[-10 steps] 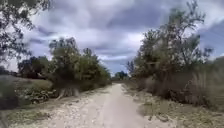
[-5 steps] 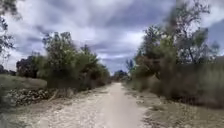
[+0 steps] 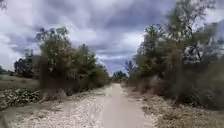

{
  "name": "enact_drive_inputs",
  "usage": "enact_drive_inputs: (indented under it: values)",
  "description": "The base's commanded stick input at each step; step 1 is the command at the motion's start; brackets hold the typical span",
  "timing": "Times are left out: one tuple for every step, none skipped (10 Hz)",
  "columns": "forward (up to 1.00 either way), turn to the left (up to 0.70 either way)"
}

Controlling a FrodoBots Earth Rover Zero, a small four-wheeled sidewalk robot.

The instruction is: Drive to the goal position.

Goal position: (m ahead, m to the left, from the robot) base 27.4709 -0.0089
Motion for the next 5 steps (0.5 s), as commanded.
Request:
enact_drive_inputs:
  values:
    - [0.85,0.31]
    - [0.85,0.26]
    - [0.85,0.13]
    - [0.85,0.01]
    - [0.85,0.00]
